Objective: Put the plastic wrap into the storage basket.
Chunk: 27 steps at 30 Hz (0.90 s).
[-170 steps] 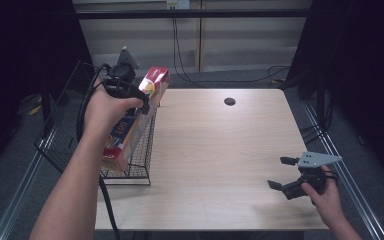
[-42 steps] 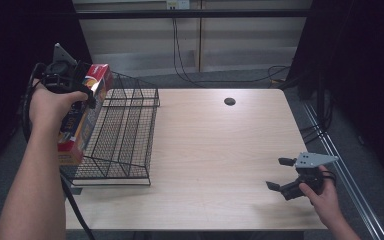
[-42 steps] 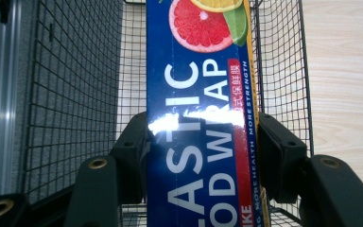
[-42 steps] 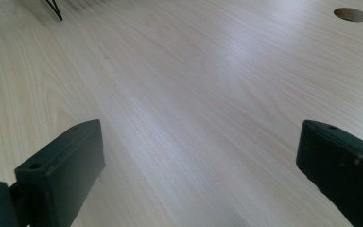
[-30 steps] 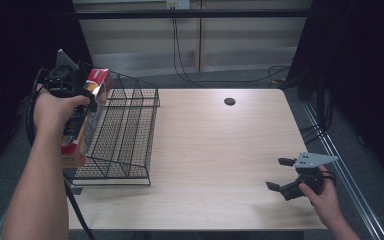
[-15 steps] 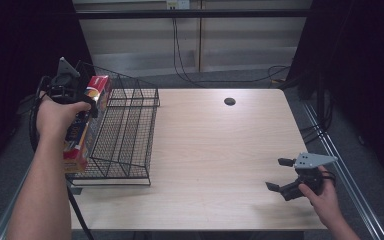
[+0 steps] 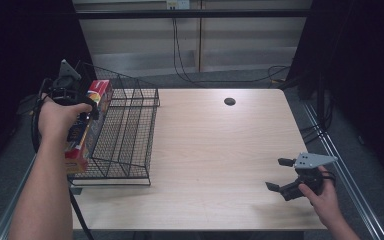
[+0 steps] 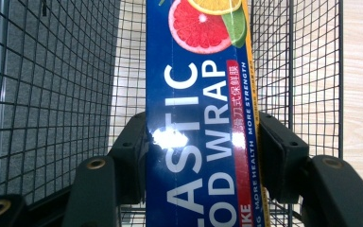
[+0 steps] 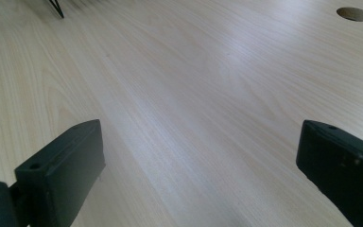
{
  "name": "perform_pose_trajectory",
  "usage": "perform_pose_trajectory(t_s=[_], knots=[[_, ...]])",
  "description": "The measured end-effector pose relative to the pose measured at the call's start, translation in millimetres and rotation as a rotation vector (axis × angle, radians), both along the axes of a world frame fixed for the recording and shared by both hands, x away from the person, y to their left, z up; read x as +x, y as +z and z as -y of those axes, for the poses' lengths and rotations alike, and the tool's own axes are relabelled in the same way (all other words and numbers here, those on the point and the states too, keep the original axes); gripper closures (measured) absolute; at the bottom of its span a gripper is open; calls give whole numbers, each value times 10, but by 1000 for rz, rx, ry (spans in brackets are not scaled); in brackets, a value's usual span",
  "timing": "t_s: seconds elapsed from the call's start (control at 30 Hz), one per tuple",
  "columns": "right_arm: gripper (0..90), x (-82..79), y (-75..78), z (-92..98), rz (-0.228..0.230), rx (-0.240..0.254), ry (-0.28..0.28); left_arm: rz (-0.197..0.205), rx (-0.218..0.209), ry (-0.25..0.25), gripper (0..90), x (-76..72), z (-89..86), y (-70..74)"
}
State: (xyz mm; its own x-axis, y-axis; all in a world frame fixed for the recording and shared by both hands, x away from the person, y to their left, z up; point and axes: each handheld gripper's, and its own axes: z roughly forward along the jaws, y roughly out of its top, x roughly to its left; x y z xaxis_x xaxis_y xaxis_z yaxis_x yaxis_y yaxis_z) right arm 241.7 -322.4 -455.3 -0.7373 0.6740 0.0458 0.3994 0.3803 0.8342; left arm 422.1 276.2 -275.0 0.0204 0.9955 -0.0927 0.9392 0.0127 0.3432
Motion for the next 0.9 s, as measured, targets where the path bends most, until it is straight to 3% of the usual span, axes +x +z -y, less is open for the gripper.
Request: perform_pose_trajectory(t_s=[0.13,0.37,0.6,0.8,0.9], knots=[[16,-2,3,6,1,1,0,-7,16,-9,435,10,-12,-7],[16,0,0,-1,0,-1,1,-6,-3,11,432,16,-19,-26],[16,3,-2,-3,3,-2,3,-30,19,6,430,49,-21,-90],[16,7,-7,1,-3,2,6,-41,27,31,427,65,-4,-133],[16,6,-8,-3,-3,-3,5,-48,33,14,426,74,-7,-135]])
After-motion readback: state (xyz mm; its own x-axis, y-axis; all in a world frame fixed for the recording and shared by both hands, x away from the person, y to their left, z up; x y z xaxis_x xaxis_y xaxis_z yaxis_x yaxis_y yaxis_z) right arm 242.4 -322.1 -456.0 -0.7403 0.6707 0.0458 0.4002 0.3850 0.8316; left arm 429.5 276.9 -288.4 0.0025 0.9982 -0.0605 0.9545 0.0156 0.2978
